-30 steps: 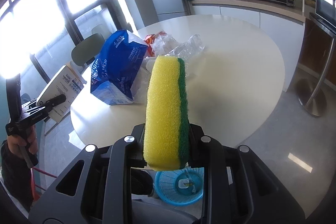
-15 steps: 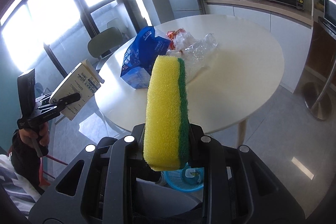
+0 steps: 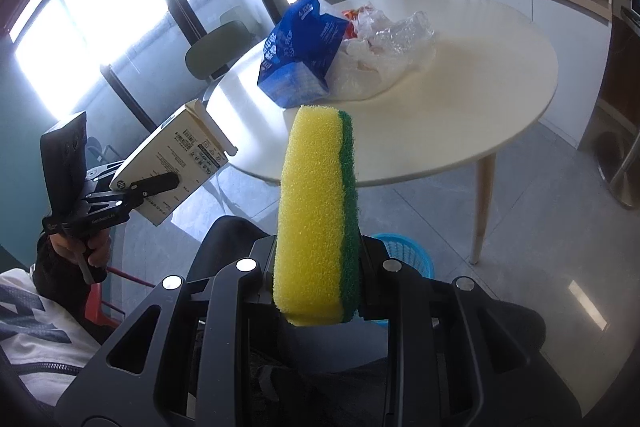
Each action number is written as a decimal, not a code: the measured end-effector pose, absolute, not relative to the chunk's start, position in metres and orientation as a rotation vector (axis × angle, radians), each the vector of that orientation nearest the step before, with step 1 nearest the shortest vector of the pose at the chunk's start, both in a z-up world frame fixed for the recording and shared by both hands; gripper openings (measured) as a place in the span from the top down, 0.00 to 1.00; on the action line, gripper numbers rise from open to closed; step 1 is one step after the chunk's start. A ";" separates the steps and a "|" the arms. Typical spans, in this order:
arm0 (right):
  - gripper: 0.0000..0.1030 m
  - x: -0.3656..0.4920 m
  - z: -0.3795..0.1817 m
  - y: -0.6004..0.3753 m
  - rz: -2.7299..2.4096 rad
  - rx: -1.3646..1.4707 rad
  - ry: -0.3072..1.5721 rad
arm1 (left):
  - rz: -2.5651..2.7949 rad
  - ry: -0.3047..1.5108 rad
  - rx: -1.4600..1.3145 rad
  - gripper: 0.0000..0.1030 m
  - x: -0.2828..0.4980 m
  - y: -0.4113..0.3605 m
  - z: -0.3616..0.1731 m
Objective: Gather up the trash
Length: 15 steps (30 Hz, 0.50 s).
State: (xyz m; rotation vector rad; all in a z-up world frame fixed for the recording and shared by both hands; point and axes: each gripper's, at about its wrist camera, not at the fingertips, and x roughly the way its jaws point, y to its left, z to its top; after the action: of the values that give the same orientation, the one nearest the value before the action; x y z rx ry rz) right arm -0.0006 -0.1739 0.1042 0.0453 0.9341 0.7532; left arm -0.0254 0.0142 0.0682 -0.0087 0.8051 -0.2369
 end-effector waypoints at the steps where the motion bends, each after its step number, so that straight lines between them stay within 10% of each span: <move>1: 0.77 -0.003 0.101 -0.173 0.757 0.040 0.944 | -0.248 0.814 -0.009 0.71 -0.025 0.012 0.065; 15: 0.77 -0.010 0.038 -0.161 0.775 0.063 1.104 | -0.332 0.954 0.004 0.71 -0.026 -0.010 0.014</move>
State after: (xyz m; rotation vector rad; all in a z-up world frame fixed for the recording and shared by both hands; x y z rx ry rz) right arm -0.0095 -0.1608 0.0385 0.0631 1.1041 0.7753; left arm -0.0257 -0.0104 0.0141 0.0042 0.9544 -0.3318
